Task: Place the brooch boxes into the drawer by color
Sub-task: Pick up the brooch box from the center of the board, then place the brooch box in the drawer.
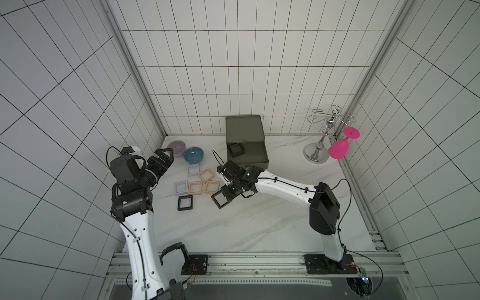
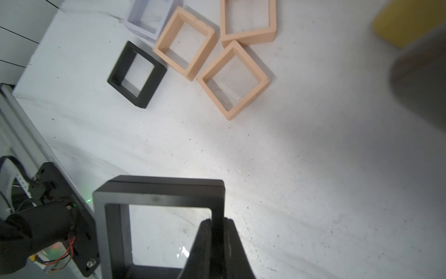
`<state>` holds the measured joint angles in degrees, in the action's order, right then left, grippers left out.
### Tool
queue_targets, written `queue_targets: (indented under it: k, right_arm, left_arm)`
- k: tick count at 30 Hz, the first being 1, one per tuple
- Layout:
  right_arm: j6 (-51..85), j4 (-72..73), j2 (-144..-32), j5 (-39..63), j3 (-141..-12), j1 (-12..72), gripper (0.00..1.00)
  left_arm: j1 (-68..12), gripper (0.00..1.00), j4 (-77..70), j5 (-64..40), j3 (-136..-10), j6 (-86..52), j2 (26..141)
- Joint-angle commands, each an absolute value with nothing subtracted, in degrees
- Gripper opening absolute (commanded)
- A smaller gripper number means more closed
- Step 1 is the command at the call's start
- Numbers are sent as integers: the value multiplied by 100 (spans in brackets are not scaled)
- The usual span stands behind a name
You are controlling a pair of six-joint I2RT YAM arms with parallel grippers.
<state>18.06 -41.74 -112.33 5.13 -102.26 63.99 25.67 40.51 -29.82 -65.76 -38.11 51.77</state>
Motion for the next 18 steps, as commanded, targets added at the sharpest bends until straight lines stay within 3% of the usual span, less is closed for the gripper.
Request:
queue_targets:
  k: [1, 10, 18]
  right_arm:
    - [1678, -4558, -10894, 270, -10739, 6200, 6]
    - [1714, -4958, -10484, 232, -11562, 5223, 6]
    - [1568, -6055, -11016, 129, -12540, 4305, 6]
  left_arm:
    - [2593, 99, 3942, -3008, -6548, -3765, 5063]
    - [2593, 99, 3921, -3028, -6486, -3788, 5001]
    - [2569, 98, 3901, -3050, -6486, -3771, 5040]
